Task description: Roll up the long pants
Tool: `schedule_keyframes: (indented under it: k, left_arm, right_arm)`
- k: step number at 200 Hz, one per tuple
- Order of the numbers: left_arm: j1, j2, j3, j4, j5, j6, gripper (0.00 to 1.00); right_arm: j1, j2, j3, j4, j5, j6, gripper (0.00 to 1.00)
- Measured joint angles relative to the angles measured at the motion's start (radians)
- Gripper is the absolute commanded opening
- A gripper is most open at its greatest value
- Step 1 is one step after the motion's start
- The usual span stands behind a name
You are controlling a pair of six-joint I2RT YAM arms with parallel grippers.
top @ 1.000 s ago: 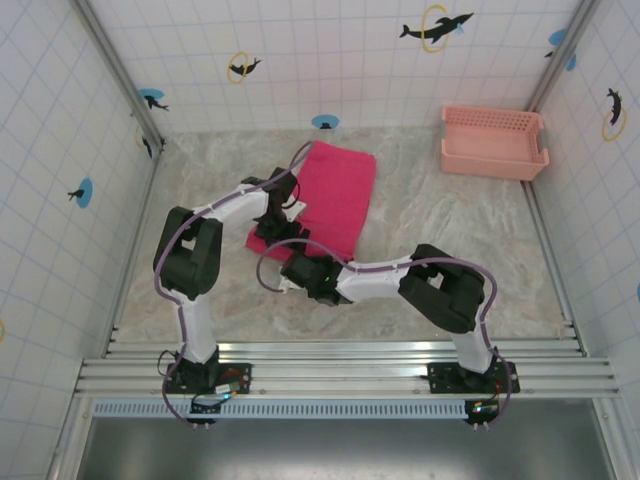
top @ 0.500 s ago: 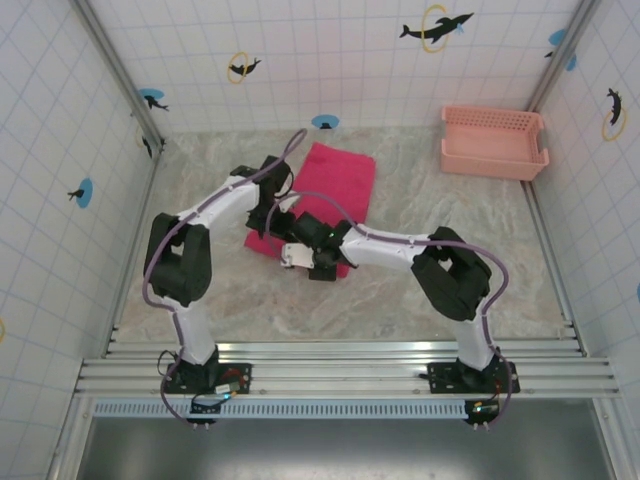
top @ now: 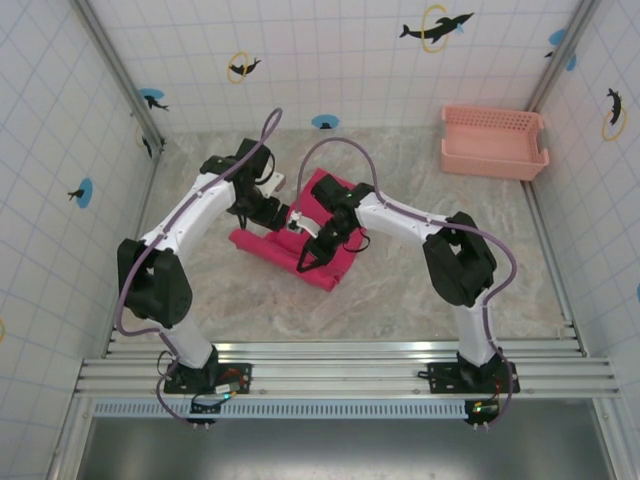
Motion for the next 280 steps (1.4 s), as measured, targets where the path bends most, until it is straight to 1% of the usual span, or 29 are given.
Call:
schedule_keyframes:
  k: [29, 69, 89, 142, 183, 198, 207, 217, 221, 226, 239, 245, 261, 280]
  left_arm:
    - [0.000, -0.010, -0.065, 0.006, 0.009, 0.000, 0.97]
    - [-0.002, -0.015, -0.103, 0.012, 0.016, -0.001, 0.98]
    - [-0.005, -0.017, -0.108, 0.018, 0.016, -0.001, 0.97]
    - [-0.045, 0.001, -0.112, 0.051, 0.034, -0.005, 0.98]
    - [-0.053, 0.150, -0.135, 0.093, 0.029, -0.014, 0.97]
    - [-0.053, 0.198, -0.143, 0.105, 0.026, -0.020, 0.97]
    - [-0.053, 0.217, -0.140, 0.108, 0.025, -0.024, 0.97]
    - [-0.054, 0.239, -0.124, 0.101, 0.026, -0.027, 0.97]
    - [-0.054, 0.247, -0.114, 0.093, 0.026, -0.027, 0.98]
    - [-0.054, 0.257, -0.100, 0.084, 0.026, -0.026, 0.98]
    - [-0.059, 0.283, -0.066, 0.068, 0.027, -0.026, 0.97]
    - [-0.060, 0.294, -0.050, 0.065, 0.029, -0.027, 0.98]
    - [-0.066, 0.312, -0.024, 0.061, 0.027, -0.027, 0.97]
    - [-0.066, 0.320, -0.014, 0.053, 0.027, -0.027, 0.97]
  right_arm:
    - [-0.026, 0.046, -0.002, 0.033, -0.050, 0.112, 0.01]
    - [-0.101, 0.061, -0.104, 0.200, -0.077, 0.290, 0.01]
    - [-0.129, 0.067, -0.156, 0.275, -0.077, 0.352, 0.01]
    - [-0.146, 0.087, -0.192, 0.339, -0.047, 0.399, 0.01]
    - [-0.166, 0.087, -0.251, 0.417, -0.017, 0.429, 0.01]
    - [-0.176, 0.087, -0.268, 0.441, -0.019, 0.443, 0.04]
    - [-0.178, 0.088, -0.269, 0.444, -0.017, 0.445, 0.09]
    - [-0.178, 0.087, -0.268, 0.438, -0.009, 0.439, 0.25]
    - [-0.178, 0.085, -0.268, 0.435, -0.003, 0.434, 0.35]
    - [-0.176, 0.081, -0.266, 0.425, 0.017, 0.429, 0.43]
    - [-0.171, 0.051, -0.265, 0.397, 0.071, 0.397, 0.55]
    - [-0.162, 0.023, -0.265, 0.376, 0.126, 0.378, 0.57]
    - [-0.135, -0.066, -0.266, 0.311, 0.291, 0.319, 0.59]
    - [-0.077, -0.184, -0.267, 0.237, 0.507, 0.254, 0.66]
